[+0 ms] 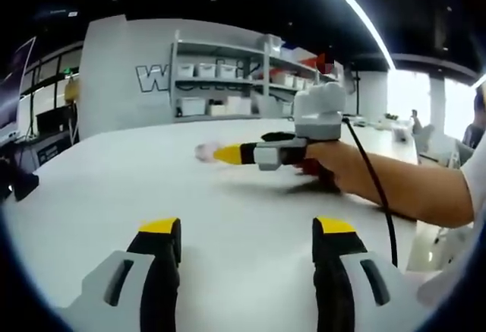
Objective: Open the resealable bag by pulling the two sides of the seal apart until the entire bag opening is separated and visibly accessible.
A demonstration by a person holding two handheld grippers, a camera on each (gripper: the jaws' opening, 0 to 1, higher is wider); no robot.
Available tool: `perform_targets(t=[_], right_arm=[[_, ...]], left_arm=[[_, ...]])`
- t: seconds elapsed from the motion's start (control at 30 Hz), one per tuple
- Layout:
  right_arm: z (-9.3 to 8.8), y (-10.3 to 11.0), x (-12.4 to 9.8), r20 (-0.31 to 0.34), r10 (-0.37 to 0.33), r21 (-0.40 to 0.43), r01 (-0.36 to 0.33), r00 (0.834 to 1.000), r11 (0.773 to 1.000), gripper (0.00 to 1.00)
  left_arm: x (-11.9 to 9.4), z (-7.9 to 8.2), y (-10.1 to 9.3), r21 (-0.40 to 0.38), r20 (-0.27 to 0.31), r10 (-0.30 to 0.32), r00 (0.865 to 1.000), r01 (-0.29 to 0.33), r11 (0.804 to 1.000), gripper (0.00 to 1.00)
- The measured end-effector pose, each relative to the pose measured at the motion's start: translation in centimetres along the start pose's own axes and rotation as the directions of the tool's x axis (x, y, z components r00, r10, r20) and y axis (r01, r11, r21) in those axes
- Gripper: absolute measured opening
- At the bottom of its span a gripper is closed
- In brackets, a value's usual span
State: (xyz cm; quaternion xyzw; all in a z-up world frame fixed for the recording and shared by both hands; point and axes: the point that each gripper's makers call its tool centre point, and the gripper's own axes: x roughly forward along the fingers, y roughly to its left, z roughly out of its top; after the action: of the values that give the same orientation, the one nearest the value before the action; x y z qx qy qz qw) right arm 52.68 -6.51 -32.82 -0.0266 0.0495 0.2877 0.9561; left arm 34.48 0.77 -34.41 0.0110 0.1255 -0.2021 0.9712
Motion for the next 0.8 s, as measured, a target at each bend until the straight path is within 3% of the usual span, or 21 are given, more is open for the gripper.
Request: perform_targets(t=[0.47,0.73,0.8], right_arm=[[0.2,-0.2,-0.5,0.003,-0.009,0.013,0.009,1.0,1.0,1.0],[0.4,0.0,-1.2,0.015,-0.01,0.02,0.01,1.0,1.0,1.0],[0.3,0.1,-1.2,0.01,-0.009,0.021,0.009,1.0,1.0,1.0]], left_arm=[[-0.1,0.6,0.5,0.01,0.036,0.047,0.998,-0.047,0.999,0.8],[-0.3,1.7,1.5,0.027,0.093,0.105,0.99,-0.108,0.994,1.0],[-0.4,1.8,1.8,0.026,0.097,0.116,0.988,-0.119,0.993,1.0]])
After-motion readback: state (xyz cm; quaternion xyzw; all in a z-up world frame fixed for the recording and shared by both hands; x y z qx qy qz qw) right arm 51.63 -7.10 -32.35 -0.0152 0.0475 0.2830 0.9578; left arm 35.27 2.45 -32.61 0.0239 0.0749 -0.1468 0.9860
